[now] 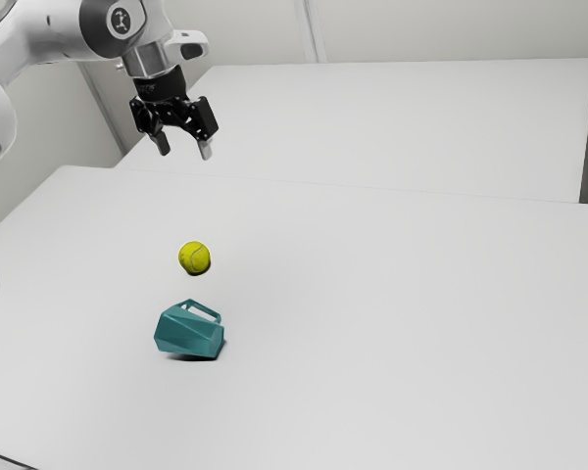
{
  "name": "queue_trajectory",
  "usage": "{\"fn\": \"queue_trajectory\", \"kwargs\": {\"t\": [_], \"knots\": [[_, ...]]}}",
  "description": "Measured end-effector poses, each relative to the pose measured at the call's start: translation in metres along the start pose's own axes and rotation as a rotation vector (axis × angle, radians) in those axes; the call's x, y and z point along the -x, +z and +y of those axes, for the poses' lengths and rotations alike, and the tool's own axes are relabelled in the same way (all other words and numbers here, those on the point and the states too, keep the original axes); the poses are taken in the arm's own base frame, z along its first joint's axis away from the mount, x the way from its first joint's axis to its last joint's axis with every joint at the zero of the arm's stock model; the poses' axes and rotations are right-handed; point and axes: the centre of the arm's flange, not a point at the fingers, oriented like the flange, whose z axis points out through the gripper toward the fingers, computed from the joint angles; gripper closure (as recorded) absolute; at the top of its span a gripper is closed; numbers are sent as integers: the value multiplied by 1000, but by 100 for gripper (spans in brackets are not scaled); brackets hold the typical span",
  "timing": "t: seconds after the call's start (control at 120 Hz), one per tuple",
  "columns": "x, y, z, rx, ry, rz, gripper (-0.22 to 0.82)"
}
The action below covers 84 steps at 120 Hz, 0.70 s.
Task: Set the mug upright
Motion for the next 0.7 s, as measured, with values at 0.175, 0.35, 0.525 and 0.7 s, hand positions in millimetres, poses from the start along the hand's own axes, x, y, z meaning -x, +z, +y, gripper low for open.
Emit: {"fn": "queue_trajectory", "kwargs": {"t": [0.175,0.35,0.525,0.7], "knots": [[0,-1,3,1,13,1,0],[5,2,0,3,15,-10,0],[40,21,-4,25,4,-77,0],[92,29,-17,90,-29,-95,0]]}}
